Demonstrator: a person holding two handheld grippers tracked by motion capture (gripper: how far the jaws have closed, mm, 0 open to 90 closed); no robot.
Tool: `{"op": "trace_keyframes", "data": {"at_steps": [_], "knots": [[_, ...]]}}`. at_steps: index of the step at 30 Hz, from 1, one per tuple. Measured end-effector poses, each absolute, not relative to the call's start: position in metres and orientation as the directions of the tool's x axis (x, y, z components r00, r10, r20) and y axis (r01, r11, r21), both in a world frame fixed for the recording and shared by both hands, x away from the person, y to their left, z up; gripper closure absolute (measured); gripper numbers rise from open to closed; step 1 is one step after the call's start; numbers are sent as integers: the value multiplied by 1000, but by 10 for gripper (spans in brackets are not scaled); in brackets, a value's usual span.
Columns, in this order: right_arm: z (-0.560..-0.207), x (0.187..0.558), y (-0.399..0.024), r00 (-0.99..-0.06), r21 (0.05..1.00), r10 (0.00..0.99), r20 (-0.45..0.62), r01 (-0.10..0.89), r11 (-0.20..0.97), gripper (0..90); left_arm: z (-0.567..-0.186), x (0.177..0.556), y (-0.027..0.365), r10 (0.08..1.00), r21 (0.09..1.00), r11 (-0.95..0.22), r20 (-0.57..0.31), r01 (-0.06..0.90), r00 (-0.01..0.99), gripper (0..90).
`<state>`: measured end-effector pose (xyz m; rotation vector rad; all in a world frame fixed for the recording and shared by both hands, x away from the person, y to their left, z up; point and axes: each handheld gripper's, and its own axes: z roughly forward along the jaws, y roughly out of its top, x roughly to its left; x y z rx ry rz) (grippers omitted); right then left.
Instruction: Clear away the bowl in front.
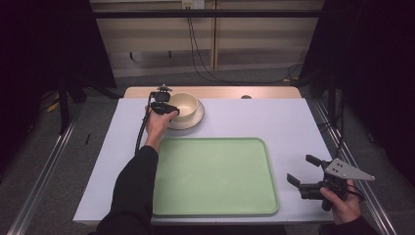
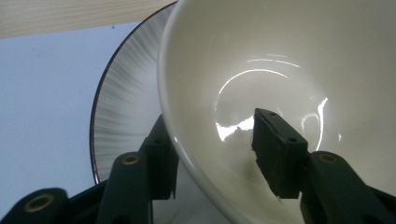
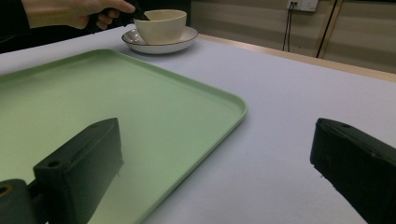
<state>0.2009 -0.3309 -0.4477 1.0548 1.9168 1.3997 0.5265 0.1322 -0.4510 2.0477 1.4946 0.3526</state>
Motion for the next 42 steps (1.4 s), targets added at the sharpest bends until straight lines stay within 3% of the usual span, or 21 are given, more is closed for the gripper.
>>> {"op": "trace_keyframes", "data": {"at_steps": [3,10,19,32,42], "knots": [[-448,201,-331,-548,948,836,25,277,153,18,-451,528,134,935,566,-189,-145,802,323,558],[-447,201,-331,-550,949,835,24,276,155,18,-450,529,139,939,554,-153,-178,818,296,715],[-448,201,-331,-548,949,836,25,276,153,18,-448,530,143,943,546,-120,-197,829,267,810],[-447,201,-331,-551,948,834,27,279,153,19,-446,528,156,930,543,-45,-284,838,234,838],[-447,200,-332,-546,949,837,28,277,149,15,-441,523,161,929,562,-32,-289,827,232,828]]}}
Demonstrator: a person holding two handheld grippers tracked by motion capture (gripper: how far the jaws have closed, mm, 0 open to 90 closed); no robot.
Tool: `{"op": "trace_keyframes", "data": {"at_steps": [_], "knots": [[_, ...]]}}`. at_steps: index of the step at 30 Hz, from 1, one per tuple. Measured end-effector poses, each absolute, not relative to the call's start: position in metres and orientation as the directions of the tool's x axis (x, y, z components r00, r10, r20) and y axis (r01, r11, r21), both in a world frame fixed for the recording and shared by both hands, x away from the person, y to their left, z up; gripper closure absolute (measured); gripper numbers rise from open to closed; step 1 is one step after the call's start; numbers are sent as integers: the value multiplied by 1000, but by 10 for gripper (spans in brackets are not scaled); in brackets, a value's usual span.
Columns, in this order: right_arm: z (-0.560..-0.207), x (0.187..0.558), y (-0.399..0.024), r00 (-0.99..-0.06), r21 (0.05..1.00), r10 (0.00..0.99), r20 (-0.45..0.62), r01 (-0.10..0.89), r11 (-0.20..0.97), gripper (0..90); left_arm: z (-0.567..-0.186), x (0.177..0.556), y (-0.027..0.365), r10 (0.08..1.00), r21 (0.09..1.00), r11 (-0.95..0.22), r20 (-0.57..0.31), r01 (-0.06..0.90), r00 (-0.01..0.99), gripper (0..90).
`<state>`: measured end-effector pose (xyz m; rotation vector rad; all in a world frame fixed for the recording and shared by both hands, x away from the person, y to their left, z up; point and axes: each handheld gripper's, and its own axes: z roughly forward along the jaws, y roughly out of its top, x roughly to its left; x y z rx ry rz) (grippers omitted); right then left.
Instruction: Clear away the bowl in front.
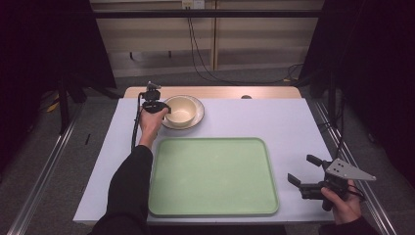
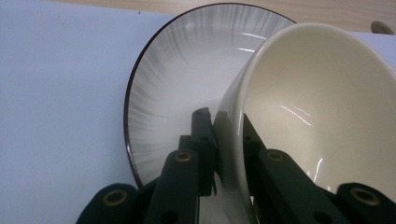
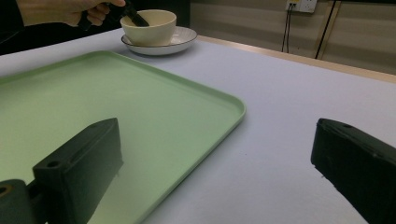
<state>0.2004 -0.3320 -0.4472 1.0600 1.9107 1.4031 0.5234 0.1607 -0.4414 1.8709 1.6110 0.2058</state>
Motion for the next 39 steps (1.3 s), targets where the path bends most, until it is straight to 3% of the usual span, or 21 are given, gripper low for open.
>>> {"op": "trace_keyframes", "data": {"at_steps": [39], "knots": [[-446,199,-332,-565,956,825,16,250,152,6,-413,502,184,896,622,-4,-346,783,279,827]]}}
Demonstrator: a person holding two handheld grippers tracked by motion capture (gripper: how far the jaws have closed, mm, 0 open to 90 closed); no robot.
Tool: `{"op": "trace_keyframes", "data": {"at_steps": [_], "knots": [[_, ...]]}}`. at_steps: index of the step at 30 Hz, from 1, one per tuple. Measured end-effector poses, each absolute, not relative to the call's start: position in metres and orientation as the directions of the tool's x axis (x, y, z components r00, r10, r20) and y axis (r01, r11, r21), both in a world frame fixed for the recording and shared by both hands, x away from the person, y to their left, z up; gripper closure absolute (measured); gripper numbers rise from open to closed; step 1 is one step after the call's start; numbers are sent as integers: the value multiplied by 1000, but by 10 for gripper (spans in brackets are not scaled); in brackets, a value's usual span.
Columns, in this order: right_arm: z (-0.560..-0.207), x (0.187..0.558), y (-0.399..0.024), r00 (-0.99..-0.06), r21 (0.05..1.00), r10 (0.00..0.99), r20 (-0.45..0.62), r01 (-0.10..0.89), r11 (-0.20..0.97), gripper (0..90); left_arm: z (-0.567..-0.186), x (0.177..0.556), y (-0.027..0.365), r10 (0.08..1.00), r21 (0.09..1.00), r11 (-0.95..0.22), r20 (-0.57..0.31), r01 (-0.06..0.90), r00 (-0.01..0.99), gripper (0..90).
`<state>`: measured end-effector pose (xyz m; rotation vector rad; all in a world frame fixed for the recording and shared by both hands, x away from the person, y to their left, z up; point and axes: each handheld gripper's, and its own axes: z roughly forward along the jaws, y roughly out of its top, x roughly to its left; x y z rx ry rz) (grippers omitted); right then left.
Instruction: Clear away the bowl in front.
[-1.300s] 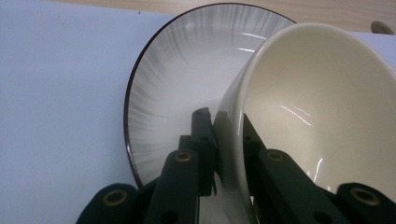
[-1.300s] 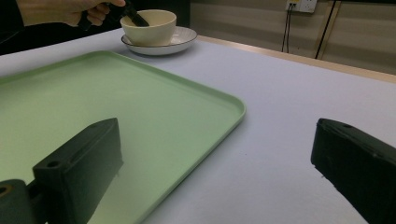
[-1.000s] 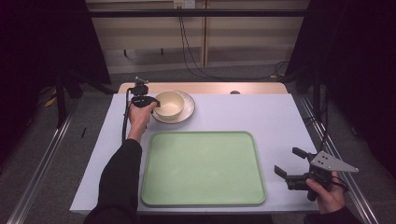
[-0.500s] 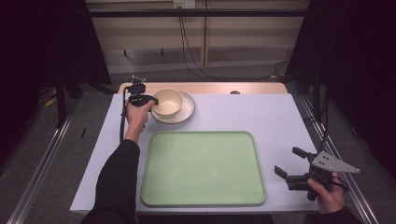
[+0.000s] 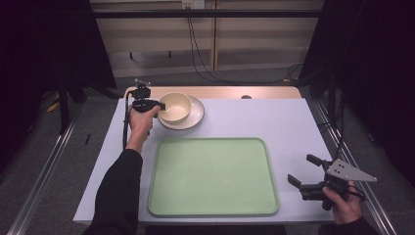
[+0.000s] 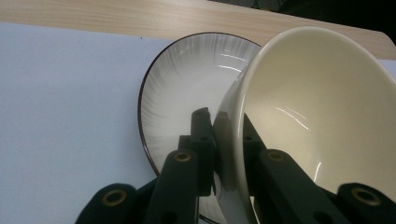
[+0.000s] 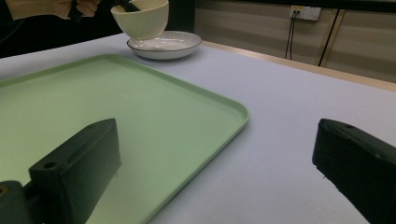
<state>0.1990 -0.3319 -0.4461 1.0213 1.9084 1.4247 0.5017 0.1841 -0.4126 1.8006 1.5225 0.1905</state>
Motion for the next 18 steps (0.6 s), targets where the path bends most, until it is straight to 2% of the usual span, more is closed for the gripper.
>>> {"op": "trace_keyframes", "data": {"at_steps": [18], "knots": [[-446,199,-332,-564,958,826,11,243,154,6,-407,483,174,867,642,-52,-351,765,354,825]]}}
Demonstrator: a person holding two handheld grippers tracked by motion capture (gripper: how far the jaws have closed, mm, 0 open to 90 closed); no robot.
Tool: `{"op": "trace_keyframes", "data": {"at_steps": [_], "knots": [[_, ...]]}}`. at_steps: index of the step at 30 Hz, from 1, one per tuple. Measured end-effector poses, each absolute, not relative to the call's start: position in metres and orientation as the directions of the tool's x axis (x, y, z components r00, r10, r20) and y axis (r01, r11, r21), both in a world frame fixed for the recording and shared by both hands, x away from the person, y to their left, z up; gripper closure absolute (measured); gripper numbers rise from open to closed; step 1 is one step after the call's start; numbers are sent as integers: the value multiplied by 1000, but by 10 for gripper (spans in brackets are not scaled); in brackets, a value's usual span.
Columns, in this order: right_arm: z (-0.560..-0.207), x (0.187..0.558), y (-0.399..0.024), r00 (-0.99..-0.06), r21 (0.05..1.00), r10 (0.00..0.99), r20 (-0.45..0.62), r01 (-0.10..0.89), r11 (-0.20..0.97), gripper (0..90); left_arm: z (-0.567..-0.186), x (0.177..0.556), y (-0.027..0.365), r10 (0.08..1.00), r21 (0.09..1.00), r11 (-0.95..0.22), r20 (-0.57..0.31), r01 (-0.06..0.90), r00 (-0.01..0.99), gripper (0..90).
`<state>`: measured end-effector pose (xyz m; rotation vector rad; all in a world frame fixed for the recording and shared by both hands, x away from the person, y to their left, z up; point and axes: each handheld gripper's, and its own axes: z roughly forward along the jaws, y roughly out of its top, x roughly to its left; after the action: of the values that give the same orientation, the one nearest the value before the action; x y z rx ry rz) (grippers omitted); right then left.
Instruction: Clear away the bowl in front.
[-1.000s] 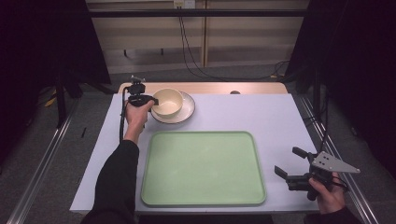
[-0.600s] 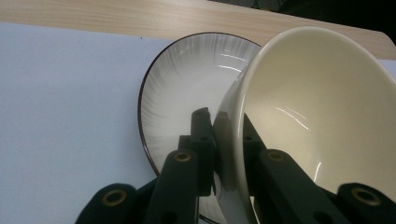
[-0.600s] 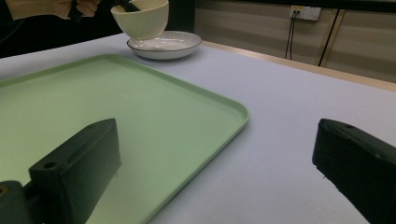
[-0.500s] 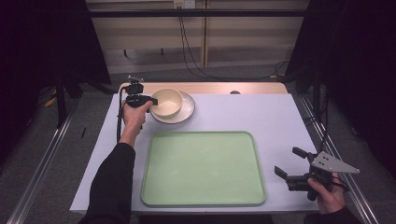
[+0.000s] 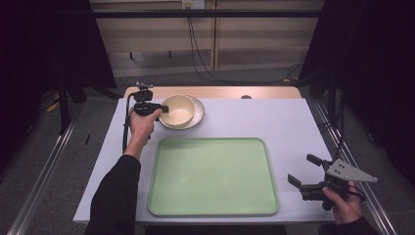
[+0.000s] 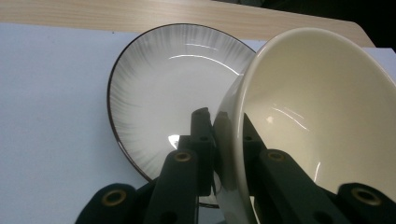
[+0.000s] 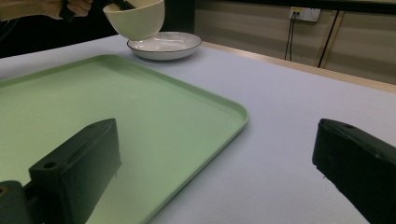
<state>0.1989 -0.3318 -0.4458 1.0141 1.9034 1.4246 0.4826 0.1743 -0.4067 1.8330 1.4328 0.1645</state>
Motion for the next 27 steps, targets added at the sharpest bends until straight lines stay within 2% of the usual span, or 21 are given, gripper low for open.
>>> {"op": "trace_keyframes", "data": {"at_steps": [27], "knots": [[-446,199,-332,-564,958,826,5,240,157,6,-389,457,143,798,667,-130,-368,734,476,825]]}}
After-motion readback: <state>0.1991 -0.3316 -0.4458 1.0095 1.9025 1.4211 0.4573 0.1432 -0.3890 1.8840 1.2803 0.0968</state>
